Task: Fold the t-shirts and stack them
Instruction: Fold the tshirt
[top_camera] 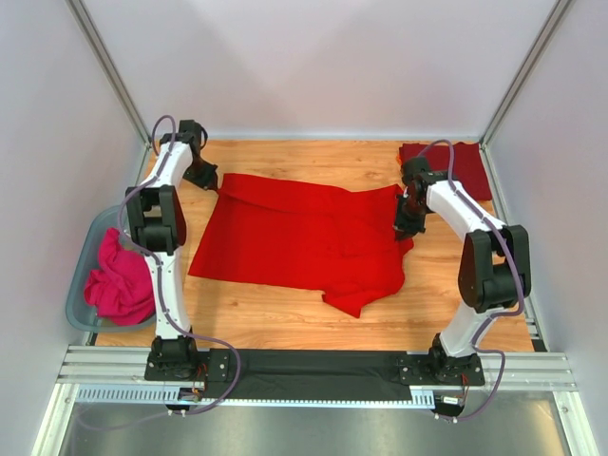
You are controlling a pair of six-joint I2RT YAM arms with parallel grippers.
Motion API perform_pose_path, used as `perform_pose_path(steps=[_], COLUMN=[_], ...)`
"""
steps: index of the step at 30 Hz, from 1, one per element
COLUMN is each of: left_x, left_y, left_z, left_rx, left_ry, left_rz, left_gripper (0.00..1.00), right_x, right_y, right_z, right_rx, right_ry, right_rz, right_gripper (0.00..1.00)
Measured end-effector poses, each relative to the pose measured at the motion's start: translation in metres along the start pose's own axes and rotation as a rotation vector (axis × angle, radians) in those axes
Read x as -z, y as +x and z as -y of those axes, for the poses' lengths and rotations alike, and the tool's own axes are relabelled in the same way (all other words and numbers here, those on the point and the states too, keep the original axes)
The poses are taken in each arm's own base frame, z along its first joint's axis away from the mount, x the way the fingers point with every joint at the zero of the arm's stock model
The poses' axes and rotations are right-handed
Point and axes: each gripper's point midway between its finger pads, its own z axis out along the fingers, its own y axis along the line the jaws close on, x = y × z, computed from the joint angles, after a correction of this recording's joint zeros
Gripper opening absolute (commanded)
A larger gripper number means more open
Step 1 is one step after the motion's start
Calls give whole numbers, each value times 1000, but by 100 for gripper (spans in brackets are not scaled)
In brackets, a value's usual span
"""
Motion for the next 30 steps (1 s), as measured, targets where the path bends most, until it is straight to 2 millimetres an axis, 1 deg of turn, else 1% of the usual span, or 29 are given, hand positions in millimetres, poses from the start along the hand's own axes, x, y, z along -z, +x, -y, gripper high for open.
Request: perform_pose_path(steps=[3,4,5,7,8,9,10,11,13,16,19,21,24,27,30], left_x=[-9,-10,-11,-11,-11,-11,-11,-11,-6,7,19,25,30,32,26], left_y=[6,7,9,10,10,11,11,11,9,-1,-13,-12,5,31,57], left_z=[-5,-7,-8,-10,-11,-13,-14,-16,-17,-8,4,7,11,13,15], left_rx=[-31,-40,-51,-66,-73,-82,-88,-96,-120,-156,-194,-229,-306,-389,-453], left_ry=[-28,-35,-41,-50,-55,-61,-68,-76,-85,-67,-34,-26,-9,18,55], left_rz=[-9,-11,-12,-12,-10,-10,-8,-7,3,38,85,97,86,46,-11], left_gripper=[8,16,20,27,29,30,33,34,37,39,40,40,40,41,41], right_x=[3,3,2,-1,-3,-6,-8,-11,-16,-17,-14,-10,-4,-3,-5], right_y=[1,2,3,12,18,24,28,33,41,41,38,36,33,28,20], right_z=[-2,-2,-3,0,2,5,8,11,21,31,39,42,44,48,53], right_rx=[5,7,7,6,5,3,-1,-8,-24,-51,-77,-95,-133,-181,-213], right_ry=[-15,-20,-26,-25,-22,-17,-12,-4,19,48,78,91,91,77,60], right_rz=[0,-3,-1,-20,-34,-47,-60,-73,-96,-98,-84,-76,-58,-47,-29], right_gripper=[0,1,2,3,4,7,15,20,27,31,32,31,30,32,35])
